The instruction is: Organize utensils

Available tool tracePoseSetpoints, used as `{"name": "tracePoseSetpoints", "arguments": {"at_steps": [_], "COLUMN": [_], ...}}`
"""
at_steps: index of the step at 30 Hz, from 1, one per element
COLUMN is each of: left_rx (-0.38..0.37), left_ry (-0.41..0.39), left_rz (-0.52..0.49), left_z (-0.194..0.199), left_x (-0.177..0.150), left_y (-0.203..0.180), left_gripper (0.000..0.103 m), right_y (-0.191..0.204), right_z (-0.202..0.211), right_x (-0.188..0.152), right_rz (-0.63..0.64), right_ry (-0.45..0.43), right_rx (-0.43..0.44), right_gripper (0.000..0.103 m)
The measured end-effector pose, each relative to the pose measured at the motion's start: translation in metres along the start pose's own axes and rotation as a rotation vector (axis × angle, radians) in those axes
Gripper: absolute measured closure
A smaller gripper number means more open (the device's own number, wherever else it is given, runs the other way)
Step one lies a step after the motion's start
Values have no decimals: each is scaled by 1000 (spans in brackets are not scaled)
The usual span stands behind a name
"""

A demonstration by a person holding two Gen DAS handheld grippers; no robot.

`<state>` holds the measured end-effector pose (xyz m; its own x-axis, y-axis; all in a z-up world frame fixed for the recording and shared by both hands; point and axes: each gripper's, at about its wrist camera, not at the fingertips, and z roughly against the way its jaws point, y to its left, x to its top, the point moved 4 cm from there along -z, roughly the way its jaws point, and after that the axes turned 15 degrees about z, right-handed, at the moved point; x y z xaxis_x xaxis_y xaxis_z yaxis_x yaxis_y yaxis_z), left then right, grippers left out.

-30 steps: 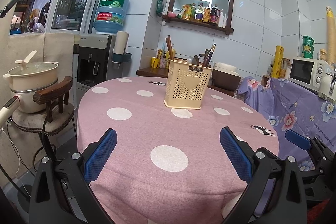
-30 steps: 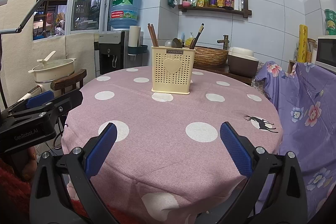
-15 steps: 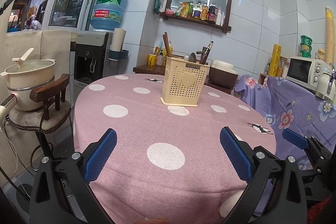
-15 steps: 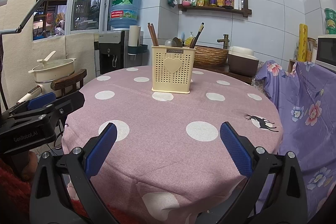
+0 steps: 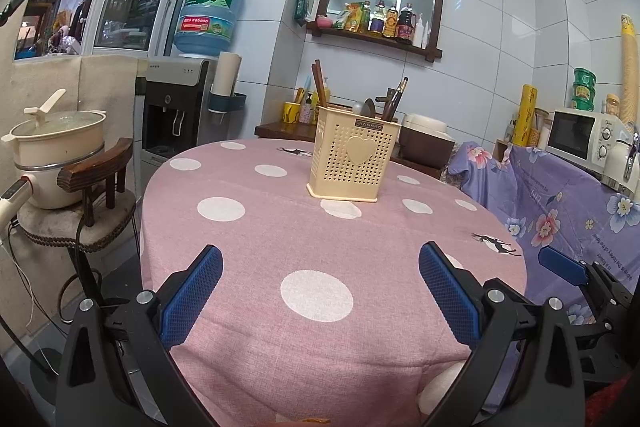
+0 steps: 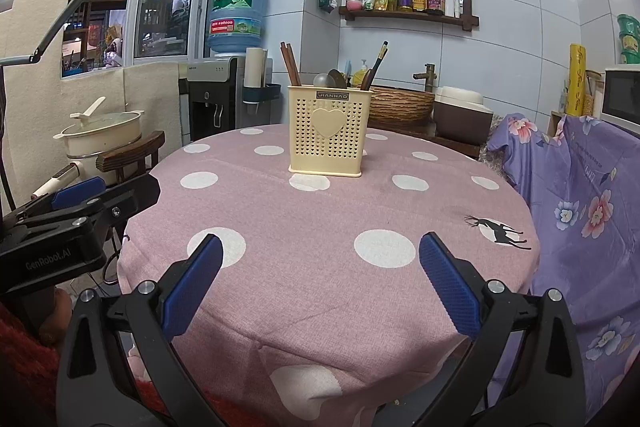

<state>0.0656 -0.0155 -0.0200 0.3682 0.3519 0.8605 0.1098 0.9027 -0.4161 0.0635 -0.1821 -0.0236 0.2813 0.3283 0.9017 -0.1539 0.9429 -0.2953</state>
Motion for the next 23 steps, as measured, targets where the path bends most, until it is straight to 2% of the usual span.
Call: {"name": "tracePoseSetpoints", "arguments": {"at_steps": [23], "left_rx": [5], "left_ry": [0], "left_rz": [4], "left_z": [-1], "left_x": [-1], "left_y": [2], "left_gripper": [5], "right_y": [1], "right_z": [0], "right_x": [-1], "right_rz": [-2], "right_ry": [2], "right_rx": [1], "right_gripper": [6]}}
